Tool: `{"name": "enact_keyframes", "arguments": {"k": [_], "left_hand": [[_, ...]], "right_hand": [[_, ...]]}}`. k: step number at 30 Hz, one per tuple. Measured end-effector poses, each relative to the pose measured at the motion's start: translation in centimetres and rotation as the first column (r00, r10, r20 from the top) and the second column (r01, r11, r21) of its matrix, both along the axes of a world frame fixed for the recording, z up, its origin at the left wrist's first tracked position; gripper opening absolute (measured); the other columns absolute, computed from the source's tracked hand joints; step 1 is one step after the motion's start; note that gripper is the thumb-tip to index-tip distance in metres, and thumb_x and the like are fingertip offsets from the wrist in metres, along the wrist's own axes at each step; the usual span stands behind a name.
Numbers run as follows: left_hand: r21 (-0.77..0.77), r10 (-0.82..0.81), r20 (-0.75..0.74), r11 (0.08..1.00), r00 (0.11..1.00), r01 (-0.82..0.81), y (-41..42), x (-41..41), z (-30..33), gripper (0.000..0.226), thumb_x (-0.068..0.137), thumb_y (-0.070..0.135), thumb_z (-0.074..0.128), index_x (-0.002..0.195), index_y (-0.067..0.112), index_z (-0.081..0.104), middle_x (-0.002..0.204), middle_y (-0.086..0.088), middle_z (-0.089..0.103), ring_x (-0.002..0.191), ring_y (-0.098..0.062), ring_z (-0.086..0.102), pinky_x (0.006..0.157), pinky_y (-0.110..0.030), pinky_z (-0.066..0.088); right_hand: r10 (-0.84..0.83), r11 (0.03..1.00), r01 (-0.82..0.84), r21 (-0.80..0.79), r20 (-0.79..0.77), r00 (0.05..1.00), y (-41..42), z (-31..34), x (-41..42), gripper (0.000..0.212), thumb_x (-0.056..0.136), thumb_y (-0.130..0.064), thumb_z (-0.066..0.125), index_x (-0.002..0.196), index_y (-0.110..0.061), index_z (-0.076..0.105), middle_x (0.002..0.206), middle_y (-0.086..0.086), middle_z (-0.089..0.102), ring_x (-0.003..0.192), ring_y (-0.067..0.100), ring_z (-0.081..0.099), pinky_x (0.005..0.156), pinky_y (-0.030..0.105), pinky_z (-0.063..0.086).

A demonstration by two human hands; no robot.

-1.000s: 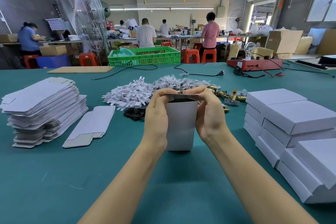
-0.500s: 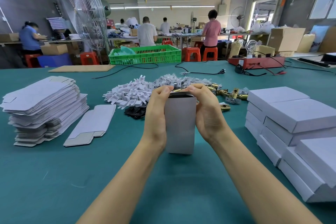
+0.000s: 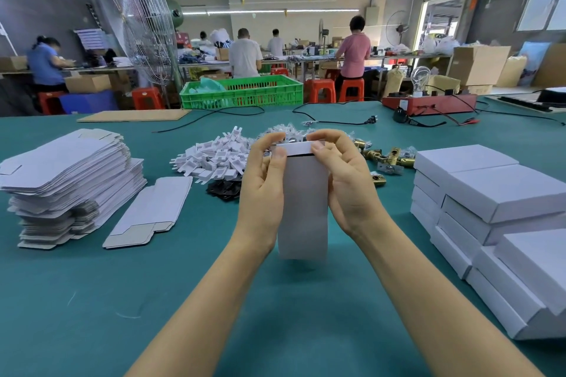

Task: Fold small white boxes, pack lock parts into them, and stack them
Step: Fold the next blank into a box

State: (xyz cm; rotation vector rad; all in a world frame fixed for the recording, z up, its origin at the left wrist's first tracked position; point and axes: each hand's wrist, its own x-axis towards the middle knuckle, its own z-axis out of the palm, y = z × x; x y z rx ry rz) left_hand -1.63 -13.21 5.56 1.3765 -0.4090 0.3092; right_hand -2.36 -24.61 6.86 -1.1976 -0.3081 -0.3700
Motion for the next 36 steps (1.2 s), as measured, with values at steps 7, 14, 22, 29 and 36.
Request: {"name": "enact_keyframes", "arguments": {"k": [7, 14, 22, 29, 36], "left_hand": [[0.024, 0.04, 0.039, 0.999, 0.998, -0.041, 0.1, -0.1, 0.24, 0.026, 0.104, 0.027, 0.046, 0.094, 0.045, 0.062, 0.084, -0.004, 0.054, 0.077, -0.018, 0.049, 0.07, -0.037, 0.044], [0.032, 0.033, 0.069, 0.999, 0.997, -0.036, 0.36, 0.04, 0.54, 0.023, 0.099, 0.029, 0.047, 0.09, 0.043, 0.062, 0.073, 0.023, 0.058, 0.069, -0.002, 0.052, 0.062, -0.021, 0.047], [0.004, 0.006, 0.025, 1.0, 1.0, -0.006, 0.41, 0.27, 0.26, 0.015, 0.09, 0.033, 0.049, 0.087, 0.037, 0.063, 0.078, 0.011, 0.061, 0.07, -0.007, 0.056, 0.063, -0.03, 0.047], [0.011, -0.034, 0.04, 0.999, 0.999, 0.034, 0.23, -0.12, 0.31, 0.019, 0.097, 0.034, 0.052, 0.081, 0.04, 0.06, 0.09, -0.012, 0.058, 0.081, -0.022, 0.053, 0.072, -0.041, 0.043], [0.007, -0.008, 0.038, 1.0, 0.999, 0.008, 0.04, -0.15, -0.17, 0.02, 0.101, 0.025, 0.051, 0.081, 0.027, 0.05, 0.073, 0.0, 0.047, 0.069, -0.014, 0.042, 0.065, -0.031, 0.038]], "right_hand": [[-0.154, 0.981, 0.156, -0.114, 0.022, 0.988, 0.71, 0.01, -0.2, 0.018, 0.098, -0.011, 0.05, 0.091, -0.022, 0.062, 0.092, 0.001, 0.06, 0.087, 0.016, 0.055, 0.079, 0.036, 0.047], [-0.156, 0.982, 0.158, -0.103, 0.026, 0.987, 0.82, 0.21, -0.33, 0.017, 0.098, -0.011, 0.05, 0.091, -0.021, 0.061, 0.089, -0.002, 0.059, 0.083, 0.012, 0.056, 0.074, 0.031, 0.048], [-0.164, 0.983, 0.167, -0.079, 0.034, 0.986, 0.85, 0.01, -0.25, 0.02, 0.097, -0.006, 0.048, 0.087, -0.019, 0.06, 0.089, -0.002, 0.061, 0.075, 0.003, 0.058, 0.063, 0.019, 0.05], [-0.172, 0.983, 0.174, -0.06, 0.043, 0.984, 0.6, -0.16, -0.08, 0.02, 0.086, -0.015, 0.057, 0.07, -0.028, 0.061, 0.077, -0.01, 0.061, 0.071, 0.004, 0.054, 0.065, 0.02, 0.046], [-0.246, 0.967, 0.247, -0.059, 0.036, 0.969, 0.79, -0.48, 0.04, 0.013, 0.088, -0.022, 0.064, 0.075, -0.019, 0.062, 0.071, -0.009, 0.06, 0.069, 0.008, 0.051, 0.071, 0.028, 0.042]]}}
